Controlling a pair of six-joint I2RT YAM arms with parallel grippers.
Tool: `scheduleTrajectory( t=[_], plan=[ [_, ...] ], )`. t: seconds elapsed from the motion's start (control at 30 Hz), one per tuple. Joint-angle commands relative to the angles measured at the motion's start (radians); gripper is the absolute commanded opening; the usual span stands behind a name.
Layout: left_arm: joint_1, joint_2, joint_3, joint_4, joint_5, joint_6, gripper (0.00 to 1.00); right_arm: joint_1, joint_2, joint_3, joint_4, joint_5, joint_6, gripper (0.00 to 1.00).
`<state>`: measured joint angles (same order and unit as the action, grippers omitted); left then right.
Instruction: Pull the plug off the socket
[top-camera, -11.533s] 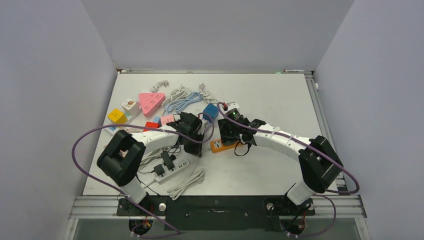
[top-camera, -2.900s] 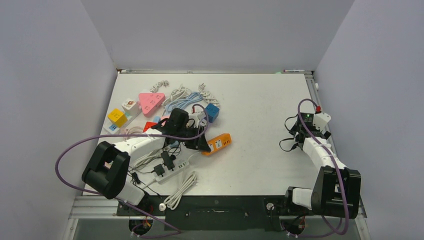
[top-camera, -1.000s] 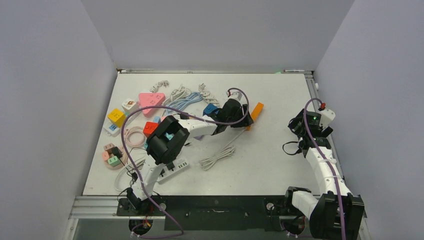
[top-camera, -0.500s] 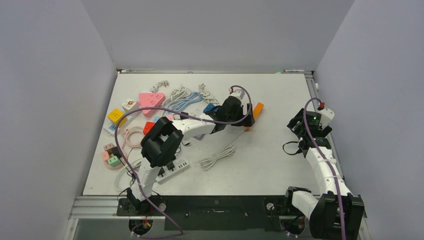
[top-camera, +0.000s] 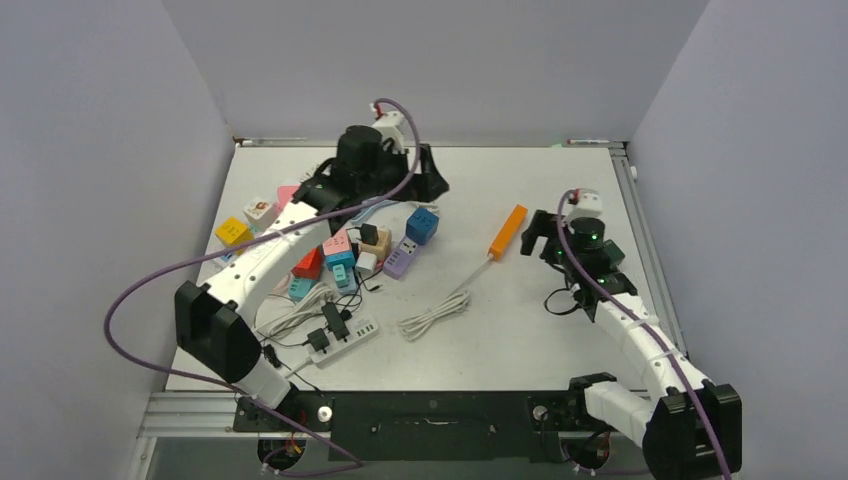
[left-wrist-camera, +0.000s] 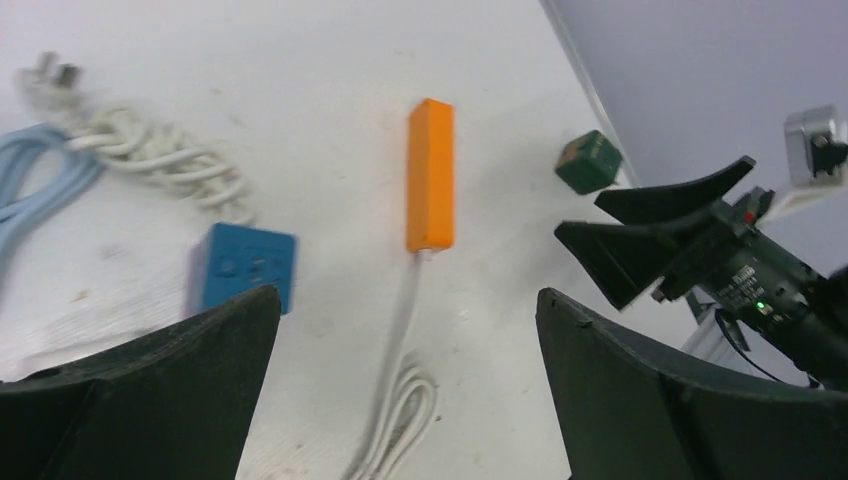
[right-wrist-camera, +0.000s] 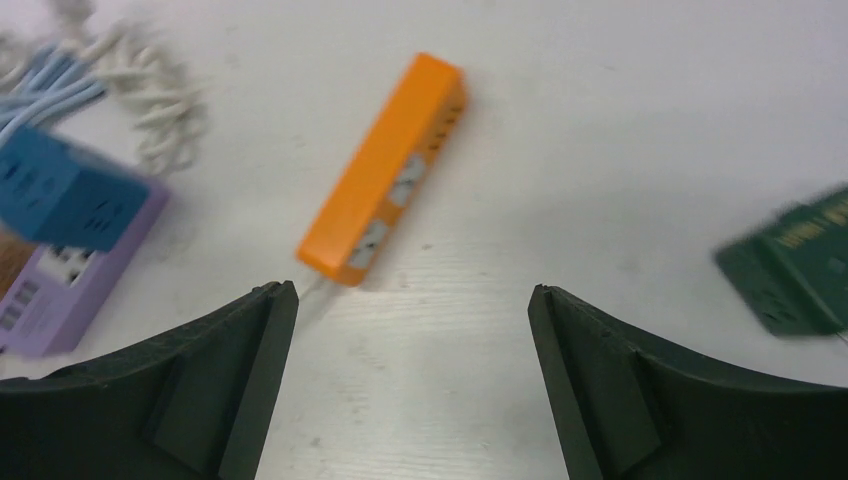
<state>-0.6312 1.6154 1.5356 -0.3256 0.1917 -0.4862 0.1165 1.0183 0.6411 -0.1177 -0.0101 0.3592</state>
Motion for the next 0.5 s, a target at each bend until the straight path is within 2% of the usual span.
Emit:
scheduleTrajectory(
  t=[0.0, 0.07, 0.2, 0.33, 0.47],
  plan=[
    [0.093, -0.109, -0.068, -0.202, 0.050, 0.153, 0.97, 0.224, 0.090, 0.059, 0.163, -0.107, -0.139, 0.90],
    [0.113, -0.161, -0.142, -0.176, -0.029, 0.179, 0.97, 0.342, 0.159, 0.112, 0.168, -0.098, -0.197, 0.90],
    [0.163, -0.267, -0.332, -0.039, -0.054, 0.180, 0.97, 0.489, 0.340, 0.235, 0.171, -0.113, -0.279, 0.90],
    [0.224, -0.325, -0.453, 0.048, -0.055, 0.181, 0.96, 0.519, 0.523, 0.407, 0.135, -0.171, -0.322, 0.90],
    [0.237, -0.334, -0.462, 0.034, -0.089, 0.208, 0.96, 0.523, 0.663, 0.544, 0.090, -0.215, -0.388, 0.90]
  ],
)
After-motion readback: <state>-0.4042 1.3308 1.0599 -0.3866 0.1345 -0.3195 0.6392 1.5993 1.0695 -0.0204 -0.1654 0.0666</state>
